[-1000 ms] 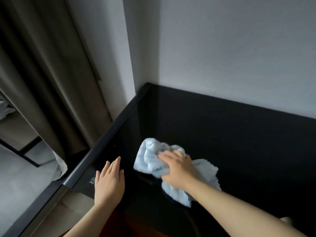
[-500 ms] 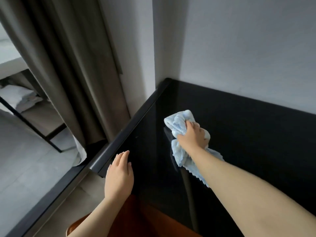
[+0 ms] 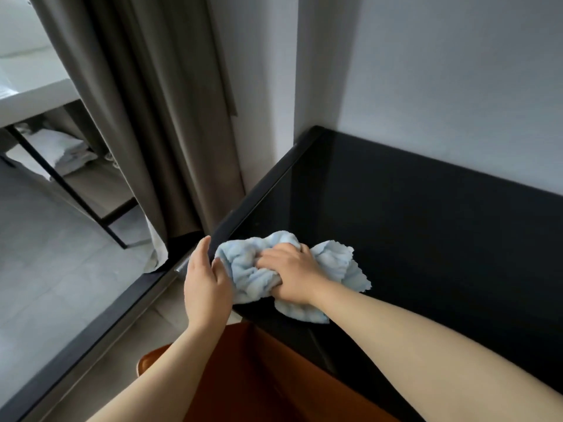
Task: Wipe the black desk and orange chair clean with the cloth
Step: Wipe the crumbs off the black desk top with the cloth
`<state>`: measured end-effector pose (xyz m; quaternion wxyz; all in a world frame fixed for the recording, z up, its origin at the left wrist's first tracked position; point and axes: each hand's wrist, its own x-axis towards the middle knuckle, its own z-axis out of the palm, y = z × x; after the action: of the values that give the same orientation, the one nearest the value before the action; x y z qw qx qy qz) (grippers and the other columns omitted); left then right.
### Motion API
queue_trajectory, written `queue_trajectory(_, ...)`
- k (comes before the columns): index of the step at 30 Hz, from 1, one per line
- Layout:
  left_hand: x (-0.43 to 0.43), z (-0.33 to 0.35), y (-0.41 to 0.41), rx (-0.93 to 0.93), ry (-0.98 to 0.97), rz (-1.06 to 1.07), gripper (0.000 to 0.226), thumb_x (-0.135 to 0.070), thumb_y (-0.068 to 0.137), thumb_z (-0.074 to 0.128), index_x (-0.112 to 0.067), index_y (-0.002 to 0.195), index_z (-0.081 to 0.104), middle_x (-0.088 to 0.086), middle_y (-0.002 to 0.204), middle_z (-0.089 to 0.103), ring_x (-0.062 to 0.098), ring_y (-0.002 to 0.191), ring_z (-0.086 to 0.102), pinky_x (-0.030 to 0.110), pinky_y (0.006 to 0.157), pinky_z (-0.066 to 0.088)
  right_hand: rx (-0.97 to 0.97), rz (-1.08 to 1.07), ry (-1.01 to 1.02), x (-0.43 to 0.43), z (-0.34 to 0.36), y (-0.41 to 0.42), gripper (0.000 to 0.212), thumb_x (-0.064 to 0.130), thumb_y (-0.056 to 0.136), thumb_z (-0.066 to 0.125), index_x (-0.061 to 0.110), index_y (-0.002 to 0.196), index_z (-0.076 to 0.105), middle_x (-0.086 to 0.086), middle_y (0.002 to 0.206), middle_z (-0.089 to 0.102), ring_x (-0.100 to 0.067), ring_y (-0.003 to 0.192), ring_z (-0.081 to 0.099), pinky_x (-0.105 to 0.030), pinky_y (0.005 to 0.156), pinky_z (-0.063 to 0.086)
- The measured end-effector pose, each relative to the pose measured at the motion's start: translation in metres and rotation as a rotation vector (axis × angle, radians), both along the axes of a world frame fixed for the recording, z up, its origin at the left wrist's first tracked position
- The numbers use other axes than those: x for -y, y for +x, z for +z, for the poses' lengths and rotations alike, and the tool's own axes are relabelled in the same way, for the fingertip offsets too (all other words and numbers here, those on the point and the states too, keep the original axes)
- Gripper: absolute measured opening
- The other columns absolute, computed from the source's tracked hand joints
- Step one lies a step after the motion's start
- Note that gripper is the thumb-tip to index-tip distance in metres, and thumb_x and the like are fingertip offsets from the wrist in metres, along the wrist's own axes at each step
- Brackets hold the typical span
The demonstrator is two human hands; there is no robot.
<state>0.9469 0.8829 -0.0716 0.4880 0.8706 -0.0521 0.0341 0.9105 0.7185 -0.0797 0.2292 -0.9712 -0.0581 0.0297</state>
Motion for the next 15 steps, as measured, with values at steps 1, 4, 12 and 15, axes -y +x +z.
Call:
queue_trajectory(1,0.004,0.0,-0.002,-0.029,0.039,-0.029,0.044,-0.017,0.097,0.04,-0.02,0.141,0.037,0.002,0.143,0.043,0.018,0.131,0.039,0.035,0.106,0.034,-0.012,0.011,0.001,0.003,0.001,-0.012,0.009,0.03,0.081,0.056,0.037,0.083,0.051,0.023,0.09,0.042,-0.013,0.111,0.037,-0.039,0.096,0.025)
queue_trajectory(4,0.018,-0.003,-0.019,-0.139,0.205,-0.116,0.044,-0.021,0.098,0.039,-0.018,0.141,0.037,0.005,0.145,0.041,0.022,0.132,0.038,0.037,0.106,0.03,-0.014,0.011,-0.004,0.015,0.001,-0.056,0.015,0.027,0.08,0.057,0.037,0.078,0.046,0.022,0.085,0.04,-0.01,0.107,0.036,-0.037,0.093,0.024)
queue_trajectory(12,0.067,-0.018,-0.122,-0.123,0.47,-0.324,0.042,-0.031,0.099,0.031,-0.023,0.14,0.04,-0.003,0.147,0.039,0.021,0.144,0.015,0.042,0.115,0.013,-0.017,-0.076,-0.003,0.061,-0.001,-0.186,0.014,0.024,0.079,0.058,0.036,0.081,0.05,0.023,0.086,0.041,-0.008,0.11,0.036,-0.042,0.098,0.028)
queue_trajectory(15,0.089,-0.02,-0.17,-0.071,0.498,-0.391,0.042,-0.031,0.099,0.029,-0.023,0.139,0.041,-0.005,0.145,0.04,0.021,0.143,0.016,0.043,0.115,0.013,-0.001,-0.135,0.004,0.079,-0.002,-0.242,0.012,0.024,0.079,0.058,0.034,0.086,0.054,0.023,0.088,0.042,-0.008,0.111,0.036,-0.041,0.098,0.027)
